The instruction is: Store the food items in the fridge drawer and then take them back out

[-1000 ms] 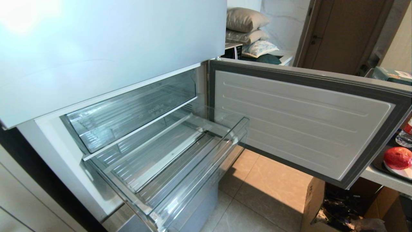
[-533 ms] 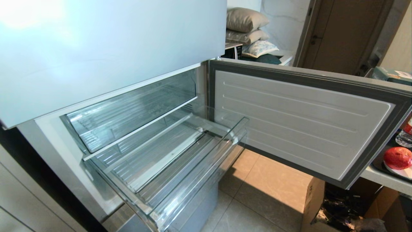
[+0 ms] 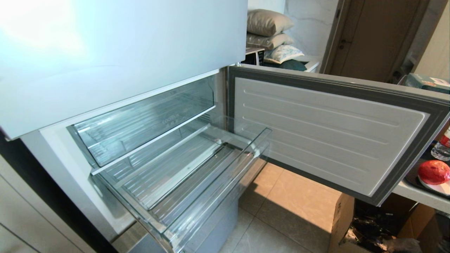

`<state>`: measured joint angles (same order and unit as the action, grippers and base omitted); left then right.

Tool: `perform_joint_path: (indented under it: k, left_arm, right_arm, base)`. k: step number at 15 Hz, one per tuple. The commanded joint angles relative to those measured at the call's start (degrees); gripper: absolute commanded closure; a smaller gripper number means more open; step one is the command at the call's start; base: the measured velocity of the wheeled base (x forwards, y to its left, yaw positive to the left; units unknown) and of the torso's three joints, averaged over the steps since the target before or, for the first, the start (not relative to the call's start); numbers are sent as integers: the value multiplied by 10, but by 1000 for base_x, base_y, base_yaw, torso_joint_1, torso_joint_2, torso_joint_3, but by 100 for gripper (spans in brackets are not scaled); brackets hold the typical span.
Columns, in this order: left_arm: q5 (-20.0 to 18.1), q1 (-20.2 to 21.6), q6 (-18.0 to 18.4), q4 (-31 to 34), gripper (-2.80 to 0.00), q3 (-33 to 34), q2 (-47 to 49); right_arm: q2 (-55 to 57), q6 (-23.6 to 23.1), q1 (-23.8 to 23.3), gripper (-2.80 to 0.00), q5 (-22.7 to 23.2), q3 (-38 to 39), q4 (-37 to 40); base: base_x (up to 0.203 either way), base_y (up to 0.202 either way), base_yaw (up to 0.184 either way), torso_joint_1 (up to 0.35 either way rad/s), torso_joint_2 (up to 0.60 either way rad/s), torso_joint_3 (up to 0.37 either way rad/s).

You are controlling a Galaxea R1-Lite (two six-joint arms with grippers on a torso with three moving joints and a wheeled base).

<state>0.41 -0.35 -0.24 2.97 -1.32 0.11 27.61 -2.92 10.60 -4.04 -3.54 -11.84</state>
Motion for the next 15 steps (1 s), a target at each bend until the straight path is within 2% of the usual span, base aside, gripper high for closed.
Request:
perform_joint_path:
  k: [1,3,9,11,13,14,15]
  left_arm:
    - [1,0,0,0,0,0,0]
    - [0,0,0,0,0,0,0]
    - [0,0,0,0,0,0,0]
    - [0,0,0,0,0,0,0]
    - [0,0,0,0,0,0,0]
    - [0,0,0,0,0,0,0]
    - [0,0,0,0,0,0,0]
  right_arm:
    - [-111,0,34,0,-3,35,27]
    - [-121,56,44,0,-4,35,44]
    - [-121,84,24,0,12,35,53]
    - [-121,69,23,0,11,36,53]
    - [-120,17,0,0,14,36,54]
    - [-120,-33,-20,0,16,36,57]
    - [-120,-44,-29,0,19,36,58]
  base:
    - [0,0,0,0,0,0]
    - [0,0,0,0,0,0]
    - [0,0,0,0,0,0]
    - [0,0,0,0,0,0]
    - [0,0,0,0,0,0]
    - [0,0,0,0,0,0]
    - [0,0,0,0,0,0]
